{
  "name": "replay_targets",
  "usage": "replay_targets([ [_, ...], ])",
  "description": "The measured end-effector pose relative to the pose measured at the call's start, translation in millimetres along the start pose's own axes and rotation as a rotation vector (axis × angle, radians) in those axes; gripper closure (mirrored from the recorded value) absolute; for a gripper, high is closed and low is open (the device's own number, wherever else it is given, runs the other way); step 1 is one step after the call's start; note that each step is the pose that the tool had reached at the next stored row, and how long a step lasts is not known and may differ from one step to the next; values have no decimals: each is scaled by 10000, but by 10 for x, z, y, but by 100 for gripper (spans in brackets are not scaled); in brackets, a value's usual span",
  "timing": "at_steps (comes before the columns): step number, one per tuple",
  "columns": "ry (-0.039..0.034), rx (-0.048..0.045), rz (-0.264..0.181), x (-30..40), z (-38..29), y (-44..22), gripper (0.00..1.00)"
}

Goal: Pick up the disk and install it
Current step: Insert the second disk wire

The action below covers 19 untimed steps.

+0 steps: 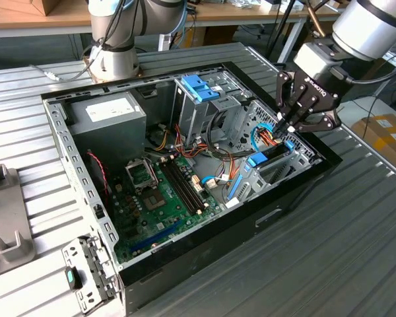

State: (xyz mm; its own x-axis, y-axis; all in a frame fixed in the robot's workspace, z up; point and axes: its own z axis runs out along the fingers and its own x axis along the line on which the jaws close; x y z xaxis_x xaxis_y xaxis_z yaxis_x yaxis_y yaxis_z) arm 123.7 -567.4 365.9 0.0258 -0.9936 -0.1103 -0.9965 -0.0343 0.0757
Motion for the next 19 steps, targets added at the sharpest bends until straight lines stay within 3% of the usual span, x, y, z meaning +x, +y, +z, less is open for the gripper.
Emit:
replay_targets([
  [4, -20, 30, 277, 9, 64, 7, 84],
  [12, -23, 31, 278, 84, 73, 11, 84],
  [19, -20, 29, 261, 92, 114, 12, 84],
])
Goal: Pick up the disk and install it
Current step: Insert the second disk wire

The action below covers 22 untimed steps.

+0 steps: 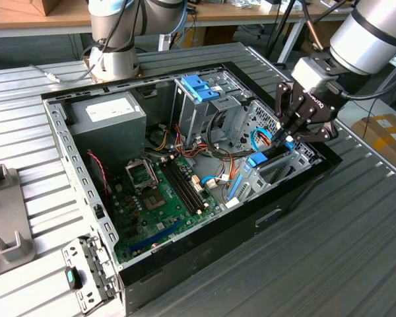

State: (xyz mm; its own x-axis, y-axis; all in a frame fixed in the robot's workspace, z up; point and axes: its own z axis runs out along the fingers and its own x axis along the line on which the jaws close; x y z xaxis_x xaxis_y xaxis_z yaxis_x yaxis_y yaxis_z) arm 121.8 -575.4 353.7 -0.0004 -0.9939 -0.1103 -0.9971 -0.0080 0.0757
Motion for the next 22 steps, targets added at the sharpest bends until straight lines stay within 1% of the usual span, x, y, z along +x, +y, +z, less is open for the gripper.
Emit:
replay_targets([
  [4, -1, -1, -8, 3, 23, -1, 84],
  [5, 1, -2, -19, 7, 62, -4, 84],
  [6, 5, -5, -40, 8, 83, -5, 84],
  [7, 2, -6, -59, 8, 84, -5, 84],
  [8, -10, -7, -68, 6, 68, -4, 84],
  [9, -48, -10, -71, 7, 73, -8, 84],
  [14, -47, -12, -71, 8, 79, -10, 84],
  [17, -46, -11, -71, 17, 95, -11, 84],
  [22, -50, -11, -71, 30, 95, -11, 84],
])
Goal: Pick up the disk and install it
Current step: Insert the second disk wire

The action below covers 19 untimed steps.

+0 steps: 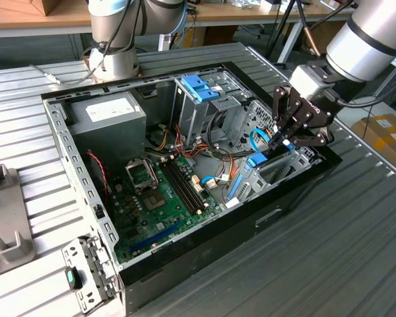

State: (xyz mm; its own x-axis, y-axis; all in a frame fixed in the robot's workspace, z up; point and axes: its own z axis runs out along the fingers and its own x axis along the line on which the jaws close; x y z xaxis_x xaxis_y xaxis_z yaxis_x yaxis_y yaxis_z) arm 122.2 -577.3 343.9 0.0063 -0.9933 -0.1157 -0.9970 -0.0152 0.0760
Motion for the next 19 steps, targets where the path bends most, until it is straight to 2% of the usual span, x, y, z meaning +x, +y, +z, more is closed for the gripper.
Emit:
replay_targets([
  [6, 1, 0, 0, 32, -5, 0, 84],
  [8, 7, -1, 1, 35, 11, -1, 84],
  [10, 7, -1, 0, 41, 70, -5, 84],
  [12, 4, 0, 1, 45, 100, -8, 84],
  [18, -14, 1, -1, 46, 114, -9, 83],
  [19, -4, 0, -1, 46, 111, -9, 78],
])
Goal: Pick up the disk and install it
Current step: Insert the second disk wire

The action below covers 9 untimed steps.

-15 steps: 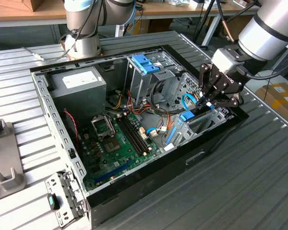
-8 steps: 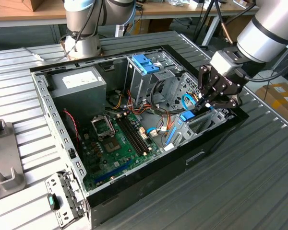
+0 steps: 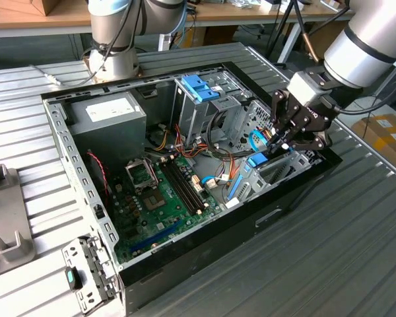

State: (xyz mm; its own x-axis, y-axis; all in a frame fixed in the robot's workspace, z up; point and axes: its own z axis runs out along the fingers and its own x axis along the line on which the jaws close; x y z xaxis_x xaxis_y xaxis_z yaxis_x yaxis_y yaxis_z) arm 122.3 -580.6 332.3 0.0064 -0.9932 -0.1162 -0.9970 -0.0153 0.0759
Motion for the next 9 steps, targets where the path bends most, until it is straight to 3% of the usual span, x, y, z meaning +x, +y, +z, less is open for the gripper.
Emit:
replay_targets([
  [1, 6, 0, 1, -1, -3, 0, 71],
  [4, -6, 0, 0, -1, -24, 2, 71],
  [7, -57, 0, -3, -17, -156, 12, 71],
  [9, -84, 0, -5, -22, -202, 16, 71],
])
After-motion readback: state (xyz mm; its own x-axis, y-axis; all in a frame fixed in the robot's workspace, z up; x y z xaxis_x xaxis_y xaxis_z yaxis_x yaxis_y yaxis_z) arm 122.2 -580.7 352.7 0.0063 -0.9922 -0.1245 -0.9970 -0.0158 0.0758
